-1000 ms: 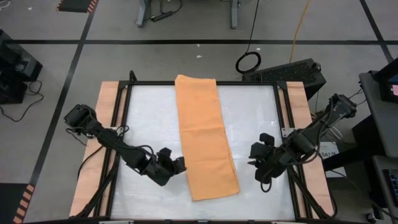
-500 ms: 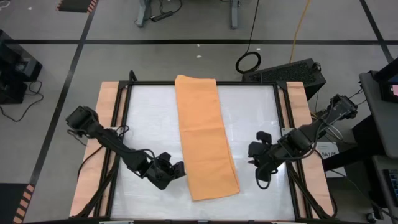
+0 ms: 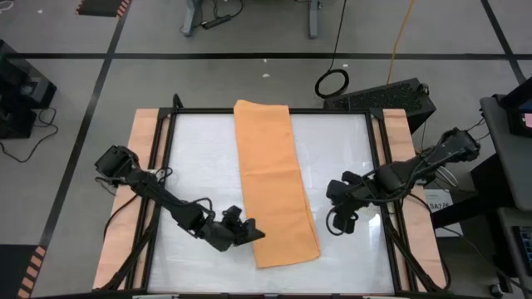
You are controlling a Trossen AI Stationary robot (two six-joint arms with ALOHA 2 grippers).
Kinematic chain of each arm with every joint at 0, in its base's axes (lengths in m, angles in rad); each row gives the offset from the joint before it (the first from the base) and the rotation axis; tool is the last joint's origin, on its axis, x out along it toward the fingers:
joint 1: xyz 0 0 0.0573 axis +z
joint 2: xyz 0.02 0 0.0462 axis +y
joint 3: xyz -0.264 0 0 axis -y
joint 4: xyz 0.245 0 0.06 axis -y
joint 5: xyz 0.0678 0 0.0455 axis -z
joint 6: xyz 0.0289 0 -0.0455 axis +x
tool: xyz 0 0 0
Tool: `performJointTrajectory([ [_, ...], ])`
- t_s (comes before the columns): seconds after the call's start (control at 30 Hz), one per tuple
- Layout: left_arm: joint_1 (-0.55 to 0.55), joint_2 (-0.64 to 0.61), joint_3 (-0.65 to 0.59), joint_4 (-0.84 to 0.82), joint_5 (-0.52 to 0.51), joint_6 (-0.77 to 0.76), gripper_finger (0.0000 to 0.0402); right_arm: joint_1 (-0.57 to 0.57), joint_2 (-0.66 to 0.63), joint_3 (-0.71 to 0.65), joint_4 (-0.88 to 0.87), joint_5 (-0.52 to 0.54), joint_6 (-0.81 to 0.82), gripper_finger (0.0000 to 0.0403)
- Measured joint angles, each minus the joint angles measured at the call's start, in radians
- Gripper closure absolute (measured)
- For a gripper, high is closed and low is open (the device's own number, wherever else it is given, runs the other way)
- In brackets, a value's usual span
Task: Roll towel into tight, uniform cylinder
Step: Roll the yellow towel
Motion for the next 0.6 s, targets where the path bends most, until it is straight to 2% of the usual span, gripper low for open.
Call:
performJointTrajectory([
  [0.13,0.045,-0.003,0.006,0.196,-0.005,0.187,0.0172,-0.016,0.001,-0.087,0.126,-0.109,0.136,0.0307],
  [0.27,0.107,-0.002,0.046,0.199,0.072,0.293,0.0171,-0.012,0.000,-0.164,0.281,-0.199,0.342,0.0307],
  [0.43,0.197,-0.002,0.082,0.143,0.309,0.478,0.0171,0.015,0.004,-0.194,0.349,-0.191,0.674,0.0303],
  [0.6,0.303,-0.002,0.129,-0.056,0.646,0.729,0.0171,0.054,0.043,-0.193,0.383,-0.133,0.872,0.0267],
])
